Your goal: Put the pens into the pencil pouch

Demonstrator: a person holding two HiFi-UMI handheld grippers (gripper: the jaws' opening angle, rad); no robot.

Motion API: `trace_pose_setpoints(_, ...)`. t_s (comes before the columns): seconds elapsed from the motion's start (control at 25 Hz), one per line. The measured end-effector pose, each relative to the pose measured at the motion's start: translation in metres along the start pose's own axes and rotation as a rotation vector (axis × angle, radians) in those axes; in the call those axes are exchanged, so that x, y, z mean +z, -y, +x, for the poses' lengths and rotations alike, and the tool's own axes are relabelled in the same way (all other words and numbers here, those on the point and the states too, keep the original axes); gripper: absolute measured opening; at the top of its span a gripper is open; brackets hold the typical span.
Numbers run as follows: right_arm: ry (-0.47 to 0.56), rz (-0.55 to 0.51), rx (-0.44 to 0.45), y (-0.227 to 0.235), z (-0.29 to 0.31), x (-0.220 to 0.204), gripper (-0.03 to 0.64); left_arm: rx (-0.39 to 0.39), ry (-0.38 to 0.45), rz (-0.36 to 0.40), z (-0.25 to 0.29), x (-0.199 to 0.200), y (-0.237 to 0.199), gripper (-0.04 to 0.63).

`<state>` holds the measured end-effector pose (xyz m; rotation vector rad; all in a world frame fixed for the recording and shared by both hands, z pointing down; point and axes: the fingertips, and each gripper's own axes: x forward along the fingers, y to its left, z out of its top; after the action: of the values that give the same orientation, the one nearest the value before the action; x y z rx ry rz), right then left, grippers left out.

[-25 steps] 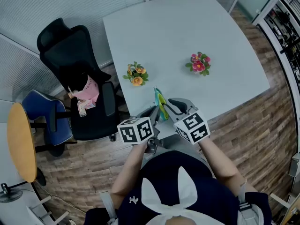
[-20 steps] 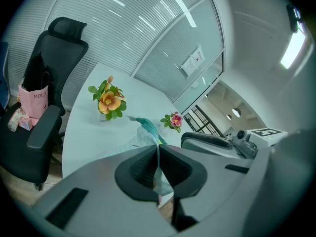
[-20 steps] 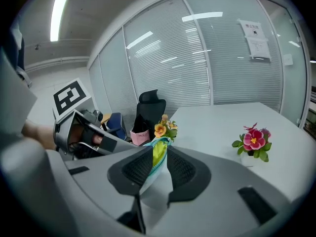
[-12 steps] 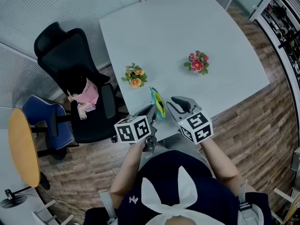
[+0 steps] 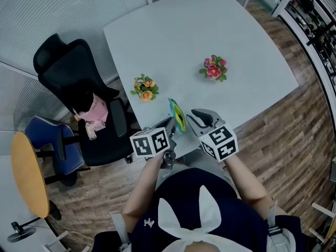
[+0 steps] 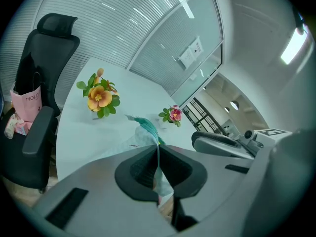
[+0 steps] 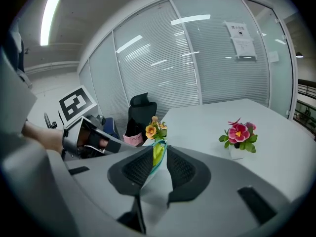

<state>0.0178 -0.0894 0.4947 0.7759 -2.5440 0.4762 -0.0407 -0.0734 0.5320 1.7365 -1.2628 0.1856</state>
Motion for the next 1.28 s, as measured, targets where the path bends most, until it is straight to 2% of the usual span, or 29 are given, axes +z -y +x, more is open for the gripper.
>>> trace_pose_setpoints(0.2,-0.016,0.016,-0.021,0.011,-0.007,-0.01,0.091,0.008,-0.041,0.058,0.016,-0.011,0.009,0.029)
trace_pose_setpoints(0.48,-0.046,0.035,-0.038,0.027,-0.014,-0.028,0.091,0.032,-0.109,0.103,0.039,-0.032,0.016,0.029)
trace_pose_setpoints(1.0,-0.084,0.048,-0.034,0.042,-0.025,-0.051,0.09,0.124,-0.184,0.136,0.073,-0.066,0.001,0.029)
trace_pose_setpoints(1.28,-0.092,0.049,-0.021,0.043,-0.023,-0.053,0.091,0.153,-0.218,0.112,0.085,-0.08,-0.01,0.029)
